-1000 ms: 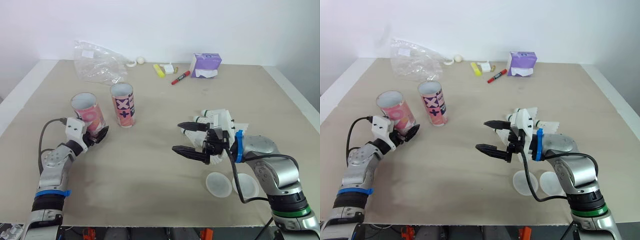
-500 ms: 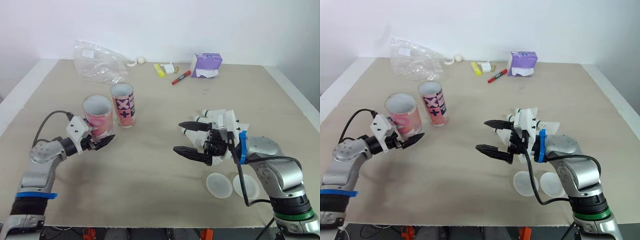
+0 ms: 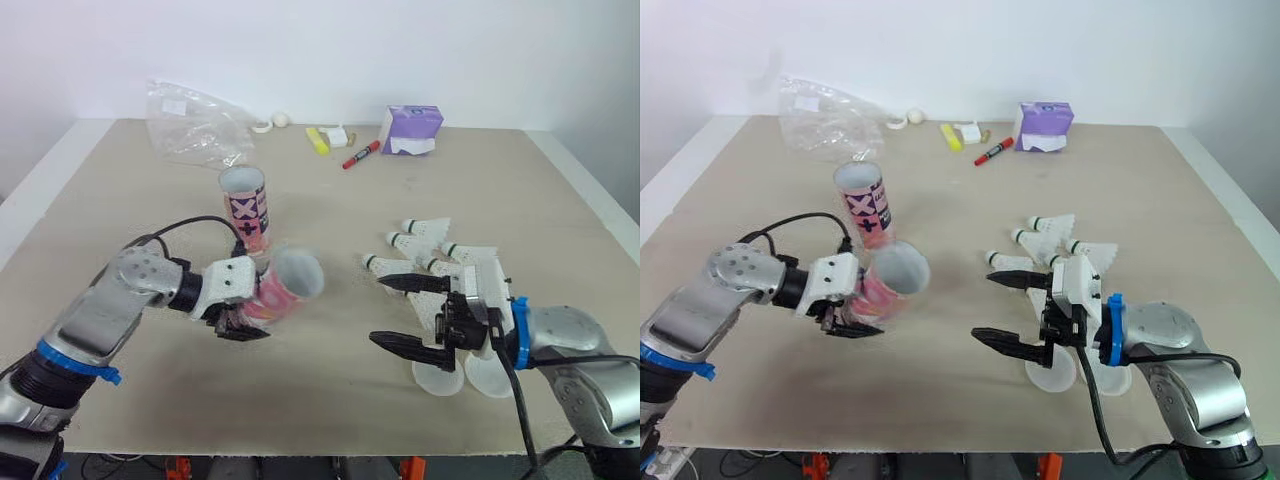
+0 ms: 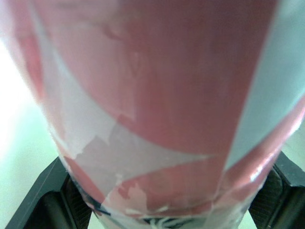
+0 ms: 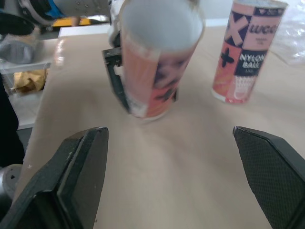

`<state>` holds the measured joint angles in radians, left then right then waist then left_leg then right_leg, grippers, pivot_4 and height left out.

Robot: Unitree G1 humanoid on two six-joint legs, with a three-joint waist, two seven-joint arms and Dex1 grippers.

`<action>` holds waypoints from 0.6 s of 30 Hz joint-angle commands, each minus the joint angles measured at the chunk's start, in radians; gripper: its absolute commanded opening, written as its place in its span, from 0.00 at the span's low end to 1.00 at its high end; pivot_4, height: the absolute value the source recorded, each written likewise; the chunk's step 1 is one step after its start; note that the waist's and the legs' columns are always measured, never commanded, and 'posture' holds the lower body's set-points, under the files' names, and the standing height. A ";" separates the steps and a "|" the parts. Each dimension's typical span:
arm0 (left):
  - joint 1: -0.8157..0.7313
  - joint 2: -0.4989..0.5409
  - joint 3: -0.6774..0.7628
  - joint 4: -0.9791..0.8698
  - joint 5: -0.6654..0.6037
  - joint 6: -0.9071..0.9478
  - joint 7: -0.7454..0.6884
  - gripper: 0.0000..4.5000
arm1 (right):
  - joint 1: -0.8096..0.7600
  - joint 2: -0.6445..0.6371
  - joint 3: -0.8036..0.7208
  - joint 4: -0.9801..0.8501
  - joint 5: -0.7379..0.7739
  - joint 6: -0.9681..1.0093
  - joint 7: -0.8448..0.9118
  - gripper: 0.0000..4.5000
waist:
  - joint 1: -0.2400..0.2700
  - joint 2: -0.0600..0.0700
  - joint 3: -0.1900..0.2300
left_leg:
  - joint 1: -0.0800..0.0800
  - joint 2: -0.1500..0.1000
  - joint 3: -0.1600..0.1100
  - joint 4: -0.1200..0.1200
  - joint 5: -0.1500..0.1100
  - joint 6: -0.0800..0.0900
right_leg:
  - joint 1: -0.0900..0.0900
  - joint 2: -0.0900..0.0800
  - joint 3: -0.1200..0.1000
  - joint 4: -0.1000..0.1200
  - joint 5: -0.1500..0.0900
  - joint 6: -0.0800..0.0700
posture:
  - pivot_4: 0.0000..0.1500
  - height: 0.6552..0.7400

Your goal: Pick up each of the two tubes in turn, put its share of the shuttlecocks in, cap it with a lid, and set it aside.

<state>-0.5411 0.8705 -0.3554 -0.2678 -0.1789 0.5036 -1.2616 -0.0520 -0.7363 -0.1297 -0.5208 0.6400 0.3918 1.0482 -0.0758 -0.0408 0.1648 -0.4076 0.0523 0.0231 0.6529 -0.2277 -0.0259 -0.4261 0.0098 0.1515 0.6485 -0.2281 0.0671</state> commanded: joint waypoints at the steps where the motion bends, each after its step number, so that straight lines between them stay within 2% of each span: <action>1: -0.070 0.011 -0.060 -0.040 0.050 0.074 -0.029 0.85 | 0.022 0.001 -0.032 -0.046 0.001 -0.025 -0.022 1.00 | 0.000 0.000 0.000 | 0.000 0.000 0.000 0.000 0.000 0.000 | 0.000 0.000 0.000 0.000 0.000 0.000 | 1.00 1.00; 9: -0.150 -0.004 -0.156 -0.062 0.121 0.140 -0.048 0.85 | 0.058 -0.001 -0.027 -0.059 0.006 -0.034 -0.042 1.00 | 0.001 0.000 0.000 | 0.000 0.000 -0.001 0.001 0.000 0.000 | 0.001 0.000 0.000 0.000 0.000 0.000 | 1.00 1.00; 18: -0.169 -0.040 -0.179 -0.075 0.151 0.169 -0.044 0.85 | 0.060 0.005 -0.056 -0.071 0.056 0.003 -0.084 1.00 | 0.006 0.000 0.000 | 0.000 -0.001 -0.002 0.002 0.000 0.000 | 0.002 0.000 0.000 0.000 0.000 0.000 | 1.00 1.00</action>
<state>-0.7027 0.8385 -0.5135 -0.3272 -0.0392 0.6632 -1.3071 0.0070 -0.7330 -0.1358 -0.5481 0.6572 0.3835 0.9875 -0.0700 -0.0406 0.1646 -0.4074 0.0509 0.0208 0.6552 -0.2276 -0.0257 -0.4235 0.0095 0.1516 0.6486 -0.2279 0.0674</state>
